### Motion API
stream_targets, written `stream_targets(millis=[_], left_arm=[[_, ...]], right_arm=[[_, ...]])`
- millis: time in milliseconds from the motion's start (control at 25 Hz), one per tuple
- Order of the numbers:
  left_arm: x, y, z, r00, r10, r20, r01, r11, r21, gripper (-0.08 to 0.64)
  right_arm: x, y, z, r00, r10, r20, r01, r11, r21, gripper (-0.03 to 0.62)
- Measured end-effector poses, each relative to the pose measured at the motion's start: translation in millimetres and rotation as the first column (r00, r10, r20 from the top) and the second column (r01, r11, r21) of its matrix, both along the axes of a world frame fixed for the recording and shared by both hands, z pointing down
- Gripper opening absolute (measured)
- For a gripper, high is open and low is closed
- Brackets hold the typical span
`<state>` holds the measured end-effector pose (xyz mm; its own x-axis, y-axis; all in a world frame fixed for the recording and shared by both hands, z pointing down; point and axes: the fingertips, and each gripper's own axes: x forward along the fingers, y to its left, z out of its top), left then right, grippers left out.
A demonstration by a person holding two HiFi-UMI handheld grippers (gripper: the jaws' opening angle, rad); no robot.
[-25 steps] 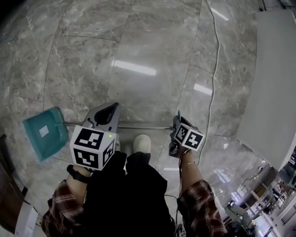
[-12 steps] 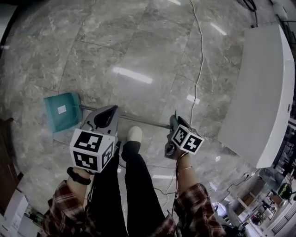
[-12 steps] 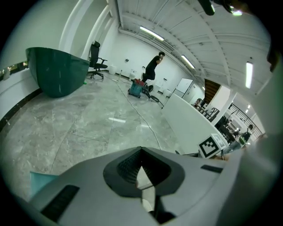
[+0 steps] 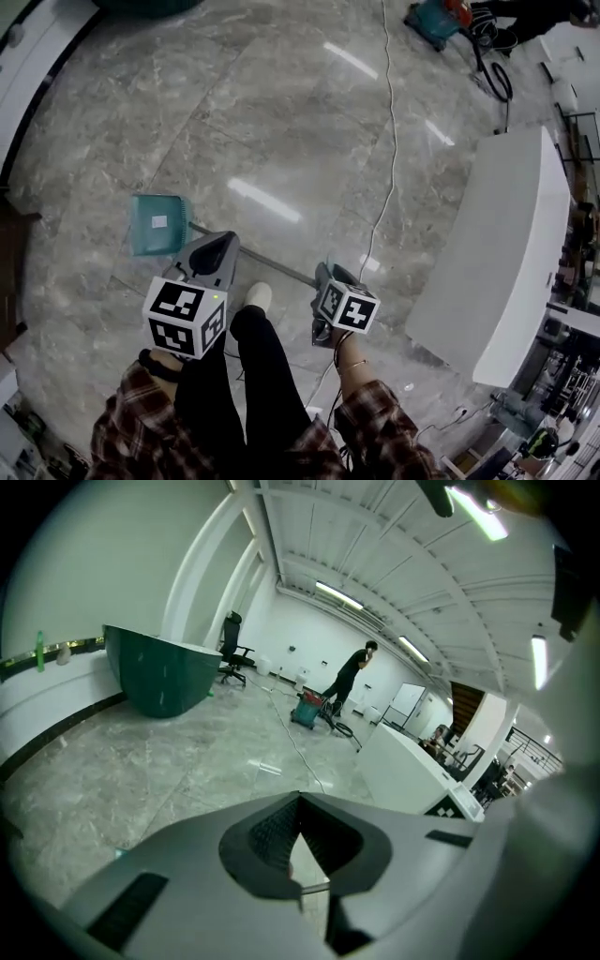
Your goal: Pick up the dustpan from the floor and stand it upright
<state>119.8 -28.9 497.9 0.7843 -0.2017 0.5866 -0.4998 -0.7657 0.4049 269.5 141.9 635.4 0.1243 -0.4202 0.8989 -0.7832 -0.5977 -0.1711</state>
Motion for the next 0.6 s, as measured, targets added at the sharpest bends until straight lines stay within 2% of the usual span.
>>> stream_targets(millis=[280, 600], left_arm=[[-76, -23, -49, 0.99, -0.141, -0.01, 0.141, 0.99, 0.001, 0.0], [-186, -71, -69, 0.949, -0.316, -0.01, 0.316, 0.948, -0.035, 0.0]], right_arm=[[-51, -56, -54, 0.992, -0.125, -0.017, 0.125, 0.992, 0.028, 0.135], [-126, -141, -107, 0.984, -0.178, -0.021, 0.18, 0.978, 0.104, 0.135]])
